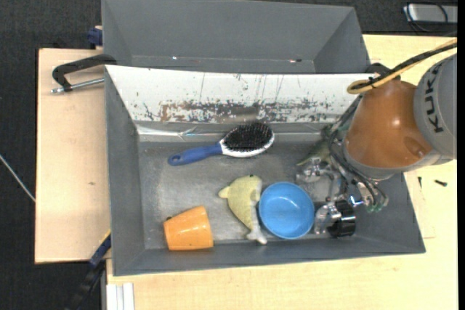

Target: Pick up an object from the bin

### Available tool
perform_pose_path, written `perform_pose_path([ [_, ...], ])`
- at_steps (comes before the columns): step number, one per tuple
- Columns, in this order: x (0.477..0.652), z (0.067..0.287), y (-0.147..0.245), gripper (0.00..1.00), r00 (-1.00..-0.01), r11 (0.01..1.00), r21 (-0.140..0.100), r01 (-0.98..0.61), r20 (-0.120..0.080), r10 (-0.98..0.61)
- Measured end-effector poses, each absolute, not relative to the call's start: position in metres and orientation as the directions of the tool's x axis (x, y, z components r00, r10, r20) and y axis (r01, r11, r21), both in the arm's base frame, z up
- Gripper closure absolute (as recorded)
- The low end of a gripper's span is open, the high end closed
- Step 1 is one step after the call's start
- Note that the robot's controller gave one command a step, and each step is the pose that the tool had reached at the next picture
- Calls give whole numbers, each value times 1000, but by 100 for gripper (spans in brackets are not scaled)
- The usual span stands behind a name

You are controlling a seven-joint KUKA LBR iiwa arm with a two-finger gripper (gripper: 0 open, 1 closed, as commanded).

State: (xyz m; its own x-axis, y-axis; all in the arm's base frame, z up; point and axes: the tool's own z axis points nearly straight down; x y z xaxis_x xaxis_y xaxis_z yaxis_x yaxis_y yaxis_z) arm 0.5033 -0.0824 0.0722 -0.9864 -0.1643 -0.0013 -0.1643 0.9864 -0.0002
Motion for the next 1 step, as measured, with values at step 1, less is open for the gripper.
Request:
perform_pose_path([
  [1,499,73,-67,0,-999,999,-2,-48,-6,-48],
])
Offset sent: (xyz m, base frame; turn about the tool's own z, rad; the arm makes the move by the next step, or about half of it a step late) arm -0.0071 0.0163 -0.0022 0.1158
